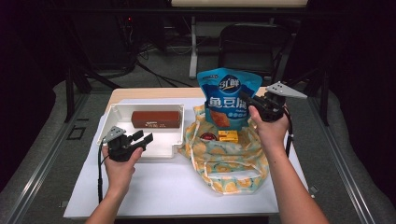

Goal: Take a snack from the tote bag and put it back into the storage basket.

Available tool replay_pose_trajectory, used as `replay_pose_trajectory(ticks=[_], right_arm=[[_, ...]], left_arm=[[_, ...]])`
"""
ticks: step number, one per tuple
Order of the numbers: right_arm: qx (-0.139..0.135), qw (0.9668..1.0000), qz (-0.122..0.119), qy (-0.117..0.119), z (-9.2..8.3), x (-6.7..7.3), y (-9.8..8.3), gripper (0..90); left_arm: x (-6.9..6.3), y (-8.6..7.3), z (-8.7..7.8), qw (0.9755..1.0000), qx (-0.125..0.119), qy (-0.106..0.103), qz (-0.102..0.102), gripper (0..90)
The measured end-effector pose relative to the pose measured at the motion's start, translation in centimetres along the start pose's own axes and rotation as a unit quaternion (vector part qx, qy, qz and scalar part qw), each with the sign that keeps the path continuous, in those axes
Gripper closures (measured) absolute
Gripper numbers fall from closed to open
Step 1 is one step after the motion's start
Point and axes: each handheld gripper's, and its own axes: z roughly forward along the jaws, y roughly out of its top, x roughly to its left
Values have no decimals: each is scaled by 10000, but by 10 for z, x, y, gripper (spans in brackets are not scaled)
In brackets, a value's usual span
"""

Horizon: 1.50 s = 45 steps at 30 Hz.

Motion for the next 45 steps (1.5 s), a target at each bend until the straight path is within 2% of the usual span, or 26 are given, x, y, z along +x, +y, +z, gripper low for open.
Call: replay_pose_trajectory(ticks=[6,14,23,35,45], right_arm=[[-115,9999,64,105,-3,10,11,900],[-174,9994,184,234,5,27,18,900],[-271,9988,161,381,6,43,27,900],[-259,9974,194,638,15,70,23,900],[-192,9960,230,837,21,90,15,900]], left_arm=[[-1,2,-2,10000,-33,-15,6,500],[-5,5,-3,9999,-113,-45,67,501],[-8,10,-6,9997,-203,-86,89,502],[-20,21,-13,9987,-395,-225,220,500],[-35,33,-20,9967,-579,-423,388,497]])
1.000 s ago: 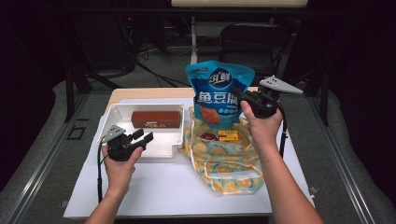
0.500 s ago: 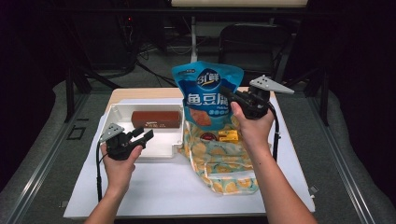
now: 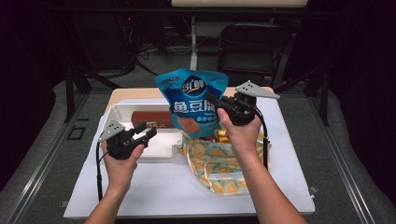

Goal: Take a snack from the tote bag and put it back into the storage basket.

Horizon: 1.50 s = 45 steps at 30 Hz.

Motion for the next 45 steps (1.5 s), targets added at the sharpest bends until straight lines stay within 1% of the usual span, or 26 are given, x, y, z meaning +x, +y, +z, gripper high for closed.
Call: replay_pose_trajectory(ticks=[2,7,10,11,13,17,21,23,25,27,32,35,37,38,39,40,43,45], right_arm=[[-11,10000,-28,27,1,3,-2,900],[-10,9999,39,113,3,6,-6,900],[5,9999,45,157,5,9,-7,900],[5,9999,56,160,6,10,-8,900],[22,9998,37,188,7,11,-8,900],[25,9998,66,210,9,14,-9,900],[43,9997,20,259,9,19,-9,900],[48,9996,0,283,10,22,-10,900],[40,9995,21,307,11,24,-11,900],[70,9994,-9,346,13,26,-12,900],[94,9990,18,426,17,34,-17,900],[97,9988,50,485,21,39,-21,900],[143,9986,22,511,23,42,-22,900],[150,9986,28,514,24,44,-23,900],[144,9987,24,493,25,46,-24,900],[146,9987,41,496,26,47,-24,900],[84,9987,60,498,27,50,-24,900],[92,9988,42,472,28,53,-24,900]], left_arm=[[-3,4,-1,10000,-52,-60,41,495],[-10,17,-3,9994,-155,-235,181,483],[-17,26,-4,9986,-254,-400,253,466],[-19,28,-5,9982,-268,-435,302,459],[-22,31,-4,9977,-333,-483,331,451],[-28,38,-2,9971,-389,-531,390,445],[-32,45,1,9967,-387,-540,475,436],[-34,47,3,9966,-430,-544,451,434],[-35,49,4,9965,-434,-537,470,434],[-36,50,6,9965,-439,-541,465,435],[-37,52,7,9964,-470,-541,443,443],[-37,52,5,9963,-511,-537,429,482],[-38,52,5,9961,-551,-553,419,521],[-39,52,5,9963,-555,-502,417,549],[-39,52,4,9964,-577,-469,406,558],[-39,53,3,9964,-593,-477,376,579],[-38,54,1,9968,-582,-423,347,674],[-37,55,0,9967,-567,-477,339,786]])
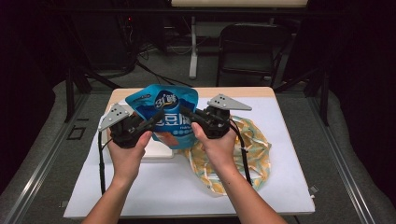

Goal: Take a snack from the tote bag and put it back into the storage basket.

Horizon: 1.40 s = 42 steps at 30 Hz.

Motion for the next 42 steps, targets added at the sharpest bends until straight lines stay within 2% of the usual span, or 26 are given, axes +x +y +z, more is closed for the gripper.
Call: replay_pose_trajectory(ticks=[1,4,8,10,14,17,23,29,42], right_arm=[[5,10000,-13,17,0,0,0,900],[21,9999,-115,34,1,3,-1,899],[-7,9998,-122,177,1,3,-1,856],[-34,9997,-182,172,0,3,-1,762],[-3,9994,-161,306,-5,-2,0,550],[60,9993,-199,319,-11,-8,-1,475],[96,9998,-124,156,-25,-23,-10,417],[233,9996,-127,-116,-40,-38,-22,365],[405,9971,-38,-638,-80,-67,-50,335]], left_arm=[[0,0,-1,10000,0,-9,13,831],[-1,2,-4,10000,16,16,78,887],[4,4,-8,9999,-24,-91,-37,900],[7,5,-10,9999,-13,-93,-76,900],[15,4,-13,9999,-34,-21,-151,900],[22,4,-16,9997,-66,4,-228,900],[33,6,-22,9995,-94,94,-270,900],[47,5,-26,9992,-135,146,-341,900],[82,1,-34,9981,-87,421,-432,900]])
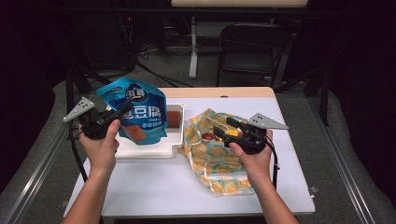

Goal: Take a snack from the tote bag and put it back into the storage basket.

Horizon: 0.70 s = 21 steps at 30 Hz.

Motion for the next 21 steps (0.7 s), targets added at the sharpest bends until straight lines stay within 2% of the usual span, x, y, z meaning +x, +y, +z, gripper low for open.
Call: replay_pose_trajectory(ticks=[5,11,14,21], right_arm=[[47,9998,75,-200,-13,-11,-14,320],[38,9987,212,-472,-25,-25,-30,315],[157,9976,231,-631,-27,-31,-38,310],[201,9964,303,-765,-32,-38,-47,311]], left_arm=[[15,-3,1,9999,57,138,9,900],[33,-11,4,9996,100,206,-141,900],[42,-16,6,9994,109,271,-207,900],[61,-24,9,9987,170,345,-320,900]])
